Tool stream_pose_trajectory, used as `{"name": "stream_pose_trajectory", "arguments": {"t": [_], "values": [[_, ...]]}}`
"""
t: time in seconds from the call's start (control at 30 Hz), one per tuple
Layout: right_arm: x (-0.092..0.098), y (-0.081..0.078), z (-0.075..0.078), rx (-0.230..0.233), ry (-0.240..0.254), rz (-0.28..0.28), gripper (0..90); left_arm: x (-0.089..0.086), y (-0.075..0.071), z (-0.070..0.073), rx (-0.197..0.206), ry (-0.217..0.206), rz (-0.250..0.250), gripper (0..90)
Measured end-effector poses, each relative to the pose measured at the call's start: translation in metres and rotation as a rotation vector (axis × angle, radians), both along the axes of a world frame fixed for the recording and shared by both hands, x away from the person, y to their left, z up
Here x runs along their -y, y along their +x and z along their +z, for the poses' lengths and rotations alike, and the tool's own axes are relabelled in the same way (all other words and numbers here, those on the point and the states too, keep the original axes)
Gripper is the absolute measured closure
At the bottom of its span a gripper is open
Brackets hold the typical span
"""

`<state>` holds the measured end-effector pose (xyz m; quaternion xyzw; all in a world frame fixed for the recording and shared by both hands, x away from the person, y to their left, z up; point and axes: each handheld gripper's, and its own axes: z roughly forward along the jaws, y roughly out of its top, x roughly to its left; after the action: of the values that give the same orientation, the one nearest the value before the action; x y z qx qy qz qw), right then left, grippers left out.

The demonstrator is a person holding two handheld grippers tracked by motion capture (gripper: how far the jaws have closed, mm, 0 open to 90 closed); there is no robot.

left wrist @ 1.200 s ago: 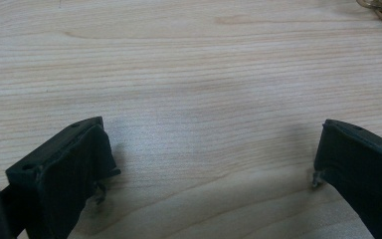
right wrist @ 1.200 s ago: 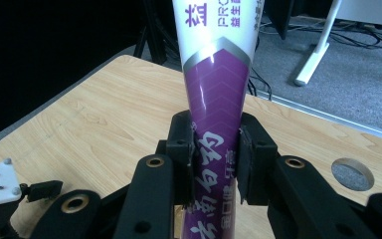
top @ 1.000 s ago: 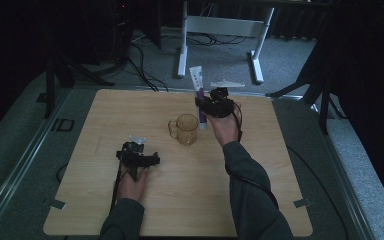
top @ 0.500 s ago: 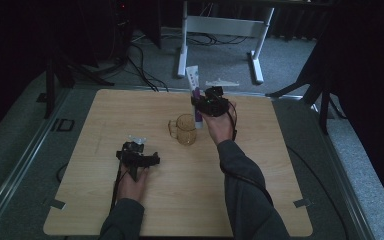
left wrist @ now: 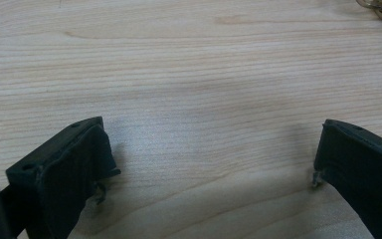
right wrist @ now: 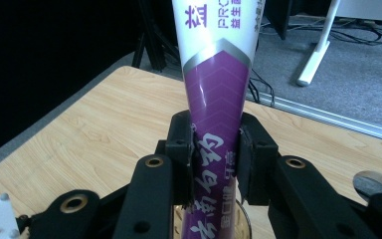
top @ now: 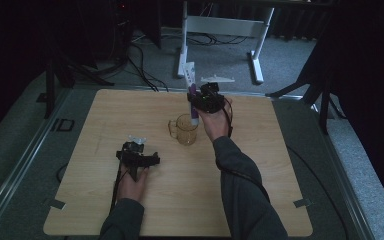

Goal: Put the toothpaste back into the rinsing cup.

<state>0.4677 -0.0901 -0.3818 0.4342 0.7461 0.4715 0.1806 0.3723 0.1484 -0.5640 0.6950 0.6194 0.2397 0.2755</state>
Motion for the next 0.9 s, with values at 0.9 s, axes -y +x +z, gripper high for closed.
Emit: {"name": "stream_pose_trajectory", "arguments": {"t": [0.9], "values": [[-0.012,0.007,-0.004,0.002,-0.038,-0.014,71.1,0.0,0.0,0.0,0.001,0.0,0.0,0.3]]}}
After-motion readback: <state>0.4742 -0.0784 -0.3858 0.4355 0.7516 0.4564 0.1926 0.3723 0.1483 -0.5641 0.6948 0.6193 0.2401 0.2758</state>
